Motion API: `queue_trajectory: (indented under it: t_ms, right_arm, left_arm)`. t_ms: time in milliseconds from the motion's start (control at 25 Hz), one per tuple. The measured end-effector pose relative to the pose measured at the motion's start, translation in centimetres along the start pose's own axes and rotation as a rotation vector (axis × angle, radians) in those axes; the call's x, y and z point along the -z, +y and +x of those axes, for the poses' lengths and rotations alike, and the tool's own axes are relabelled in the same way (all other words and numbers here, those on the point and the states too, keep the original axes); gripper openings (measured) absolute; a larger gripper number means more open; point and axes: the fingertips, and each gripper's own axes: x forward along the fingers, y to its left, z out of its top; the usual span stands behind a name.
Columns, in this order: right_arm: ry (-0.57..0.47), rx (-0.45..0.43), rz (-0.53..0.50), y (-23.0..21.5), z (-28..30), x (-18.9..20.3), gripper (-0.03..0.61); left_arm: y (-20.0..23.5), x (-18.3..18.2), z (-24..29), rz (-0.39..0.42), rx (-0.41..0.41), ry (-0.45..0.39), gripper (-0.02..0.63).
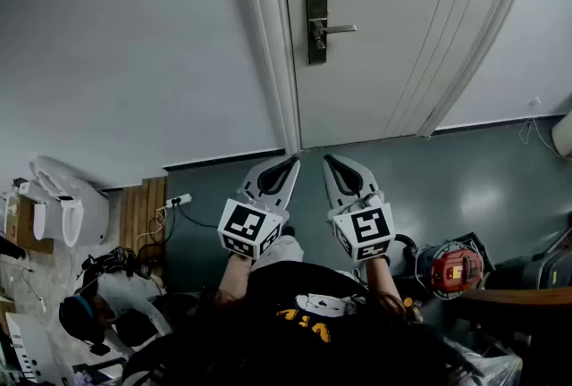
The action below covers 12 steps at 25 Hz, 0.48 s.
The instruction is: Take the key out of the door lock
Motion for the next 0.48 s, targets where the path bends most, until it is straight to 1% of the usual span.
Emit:
queue_trajectory:
  t_ms: [200, 480]
  right_arm:
    - [-0.002, 0.0, 0.006, -0.3, 0.7, 0.2, 0.005]
    - [-0.018, -0.001, 0.025, -0.3, 2.5, -0.1, 0.006]
  left_arm:
    - [0.5, 0.3, 0.4, 0.002, 0.004, 0.006, 0.008]
    - [2.2, 0.5, 0.9, 0.002, 0.008, 0.013, 0.008]
